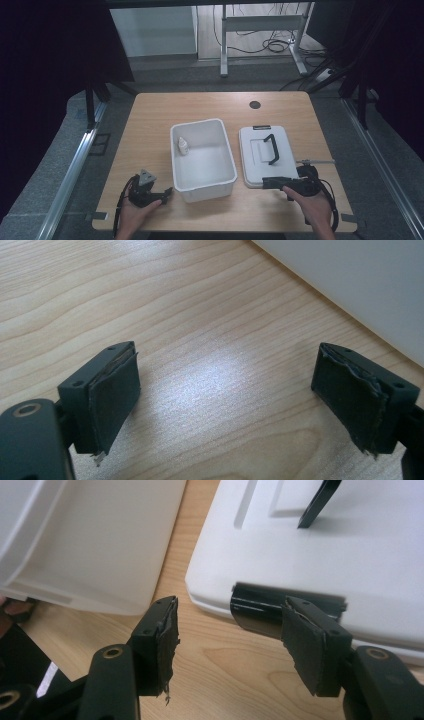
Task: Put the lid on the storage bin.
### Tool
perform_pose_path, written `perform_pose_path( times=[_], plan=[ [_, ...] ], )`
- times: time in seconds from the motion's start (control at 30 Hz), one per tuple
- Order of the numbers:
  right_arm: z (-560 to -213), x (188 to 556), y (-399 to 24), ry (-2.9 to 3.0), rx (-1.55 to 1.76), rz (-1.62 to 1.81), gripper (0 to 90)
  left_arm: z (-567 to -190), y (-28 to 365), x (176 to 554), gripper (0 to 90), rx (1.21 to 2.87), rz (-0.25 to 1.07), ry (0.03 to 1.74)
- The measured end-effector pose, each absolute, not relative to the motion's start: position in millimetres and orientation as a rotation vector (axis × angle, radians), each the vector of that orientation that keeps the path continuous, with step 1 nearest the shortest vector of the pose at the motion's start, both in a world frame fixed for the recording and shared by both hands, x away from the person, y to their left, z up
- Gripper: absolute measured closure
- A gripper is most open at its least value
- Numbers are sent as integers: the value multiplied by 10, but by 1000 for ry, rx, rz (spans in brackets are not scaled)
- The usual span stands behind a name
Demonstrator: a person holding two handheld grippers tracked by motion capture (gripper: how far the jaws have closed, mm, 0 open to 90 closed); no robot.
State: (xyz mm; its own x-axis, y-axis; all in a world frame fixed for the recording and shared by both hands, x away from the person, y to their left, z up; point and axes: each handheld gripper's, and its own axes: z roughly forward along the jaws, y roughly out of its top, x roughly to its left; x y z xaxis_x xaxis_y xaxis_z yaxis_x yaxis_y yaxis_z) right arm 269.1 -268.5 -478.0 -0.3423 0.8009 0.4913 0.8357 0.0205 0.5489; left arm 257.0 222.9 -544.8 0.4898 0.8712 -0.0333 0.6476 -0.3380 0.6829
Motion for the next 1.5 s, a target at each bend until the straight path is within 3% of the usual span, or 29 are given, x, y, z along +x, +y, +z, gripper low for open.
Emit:
perform_pose_path(
  times=[0.87, 1.5],
  plan=[
    [-4771, 2691, -2991, -2152, -1839, -1230, 400, -5448, 2230, 2560, 120, 2094, 451, 1250],
    [-4576, 2796, -3106, -2173, -1840, -1204, 404, -5448, 2226, 2556, 121, 2092, 454, 1255]
  ],
)
